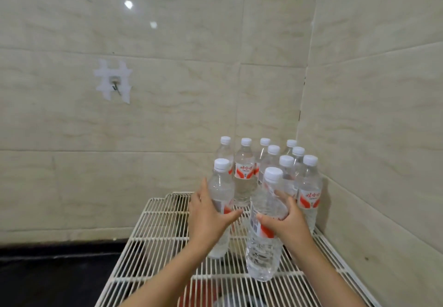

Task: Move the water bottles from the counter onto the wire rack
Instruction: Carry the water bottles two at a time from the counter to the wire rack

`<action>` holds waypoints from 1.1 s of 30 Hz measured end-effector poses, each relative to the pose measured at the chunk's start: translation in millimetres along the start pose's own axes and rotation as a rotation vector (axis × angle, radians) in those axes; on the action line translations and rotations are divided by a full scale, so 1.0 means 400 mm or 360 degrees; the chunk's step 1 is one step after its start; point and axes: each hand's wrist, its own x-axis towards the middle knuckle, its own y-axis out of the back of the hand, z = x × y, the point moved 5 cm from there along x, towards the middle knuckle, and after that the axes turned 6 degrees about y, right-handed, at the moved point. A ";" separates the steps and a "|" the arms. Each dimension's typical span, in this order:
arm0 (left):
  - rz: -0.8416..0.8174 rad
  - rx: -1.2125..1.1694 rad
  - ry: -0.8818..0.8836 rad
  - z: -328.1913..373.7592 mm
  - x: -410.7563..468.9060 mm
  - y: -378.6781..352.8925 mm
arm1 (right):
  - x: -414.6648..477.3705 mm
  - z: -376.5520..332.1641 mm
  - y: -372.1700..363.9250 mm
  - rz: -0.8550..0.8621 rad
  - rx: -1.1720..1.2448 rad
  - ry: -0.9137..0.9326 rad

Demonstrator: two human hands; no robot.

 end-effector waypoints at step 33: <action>-0.0749 -0.0853 -0.0090 -0.098 0.358 -0.112 | 0.310 0.028 -0.157 0.0419 -0.0294 -0.0221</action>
